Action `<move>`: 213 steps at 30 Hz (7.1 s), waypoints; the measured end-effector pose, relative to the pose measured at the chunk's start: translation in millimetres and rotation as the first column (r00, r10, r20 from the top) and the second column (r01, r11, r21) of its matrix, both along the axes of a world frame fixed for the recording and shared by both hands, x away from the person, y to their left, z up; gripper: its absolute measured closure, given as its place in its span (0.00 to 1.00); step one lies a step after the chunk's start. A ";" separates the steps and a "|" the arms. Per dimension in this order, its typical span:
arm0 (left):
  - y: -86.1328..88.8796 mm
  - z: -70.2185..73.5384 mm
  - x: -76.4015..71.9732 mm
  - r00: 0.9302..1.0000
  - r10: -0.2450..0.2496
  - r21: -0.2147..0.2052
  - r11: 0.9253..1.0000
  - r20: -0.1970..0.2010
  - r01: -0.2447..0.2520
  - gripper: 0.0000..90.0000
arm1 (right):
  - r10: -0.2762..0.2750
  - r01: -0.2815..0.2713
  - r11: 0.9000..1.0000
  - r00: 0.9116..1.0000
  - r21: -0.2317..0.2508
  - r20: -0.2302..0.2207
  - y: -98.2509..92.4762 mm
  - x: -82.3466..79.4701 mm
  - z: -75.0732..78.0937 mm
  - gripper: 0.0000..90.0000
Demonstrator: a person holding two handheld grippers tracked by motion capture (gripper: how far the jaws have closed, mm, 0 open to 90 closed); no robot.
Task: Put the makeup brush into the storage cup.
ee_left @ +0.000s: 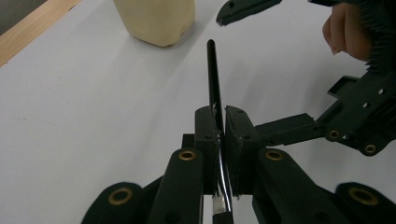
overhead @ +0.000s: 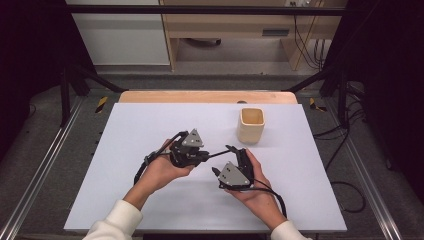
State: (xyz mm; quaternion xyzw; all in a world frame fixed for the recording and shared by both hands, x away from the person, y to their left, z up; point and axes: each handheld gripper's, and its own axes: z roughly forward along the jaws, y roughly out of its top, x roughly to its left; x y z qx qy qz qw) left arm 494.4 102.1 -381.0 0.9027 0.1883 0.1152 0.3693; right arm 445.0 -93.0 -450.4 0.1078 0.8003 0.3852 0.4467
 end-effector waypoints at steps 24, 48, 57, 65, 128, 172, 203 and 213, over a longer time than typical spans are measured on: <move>-4.6 -1.2 -3.2 1.000 -0.022 0.016 1.000 -0.014 0.022 0.93 | 0.043 -0.043 0.998 0.999 -0.048 -0.009 4.5 1.0 -8.7 0.50; -5.3 -8.2 -6.9 0.999 -0.046 0.029 0.998 -0.029 0.047 0.93 | 0.071 -0.071 0.994 0.997 -0.077 -0.009 4.3 0.0 -12.3 0.69; -6.5 -11.6 -7.2 0.998 -0.051 0.032 0.998 -0.036 0.052 0.93 | 0.083 -0.084 0.992 0.996 -0.089 -0.011 4.8 -0.9 -13.6 0.75; -6.5 -12.6 -7.5 0.998 -0.051 0.035 0.998 -0.040 0.052 0.93 | 0.102 -0.104 0.991 0.995 -0.087 -0.021 4.3 -1.0 -14.4 0.81; 30.2 -4.9 4.8 0.969 0.230 -0.211 0.955 0.095 -0.206 0.22 | 0.108 -0.123 0.980 0.989 -0.155 -0.101 -0.4 -2.2 -23.1 0.93; 107.8 -67.4 -55.1 0.890 0.410 -0.405 0.861 0.199 -0.306 0.03 | -0.003 0.000 0.998 0.999 -0.070 -0.046 -39.5 2.9 -8.0 0.93; 163.0 -69.6 -55.3 0.852 0.496 -0.551 0.764 0.169 -0.335 0.06 | -0.121 0.156 0.929 0.985 0.336 -0.122 -107.5 15.0 10.4 0.93; 169.2 -70.3 -55.5 0.840 0.511 -0.551 0.761 0.183 -0.343 0.05 | -0.124 0.187 0.870 0.979 0.457 -0.164 -125.1 17.5 12.0 0.93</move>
